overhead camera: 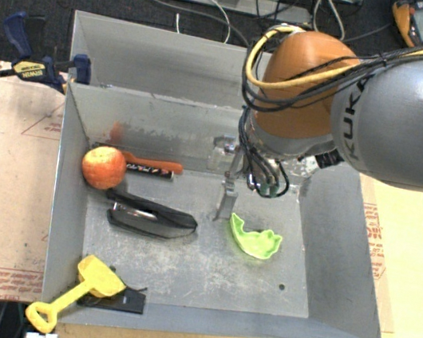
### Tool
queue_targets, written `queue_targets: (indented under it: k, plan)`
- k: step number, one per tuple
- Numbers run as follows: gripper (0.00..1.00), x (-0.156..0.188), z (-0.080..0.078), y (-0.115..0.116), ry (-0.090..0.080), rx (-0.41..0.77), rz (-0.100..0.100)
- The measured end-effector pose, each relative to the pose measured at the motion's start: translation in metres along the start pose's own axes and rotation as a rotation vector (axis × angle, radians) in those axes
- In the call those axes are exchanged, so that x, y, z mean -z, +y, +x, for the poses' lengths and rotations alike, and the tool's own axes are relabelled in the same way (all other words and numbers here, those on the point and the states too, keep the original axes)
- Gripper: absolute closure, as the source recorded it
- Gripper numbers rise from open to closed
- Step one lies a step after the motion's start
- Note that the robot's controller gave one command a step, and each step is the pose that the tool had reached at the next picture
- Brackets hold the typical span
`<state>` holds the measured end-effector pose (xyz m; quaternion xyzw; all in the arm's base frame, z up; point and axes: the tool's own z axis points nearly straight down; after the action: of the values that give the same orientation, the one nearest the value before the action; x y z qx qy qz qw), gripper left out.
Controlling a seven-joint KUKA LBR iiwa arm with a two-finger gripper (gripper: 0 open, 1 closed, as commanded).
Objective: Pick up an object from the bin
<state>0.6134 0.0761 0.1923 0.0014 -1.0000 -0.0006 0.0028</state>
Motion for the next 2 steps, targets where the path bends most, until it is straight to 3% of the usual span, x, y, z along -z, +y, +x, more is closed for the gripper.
queue_targets:
  k: [1,2]
  plan:
    - [0.00,0.004,-0.002,0.000,-0.007,-0.001,0.000]
    - [0.00,-0.033,0.006,0.020,-0.015,-0.159,-0.002]
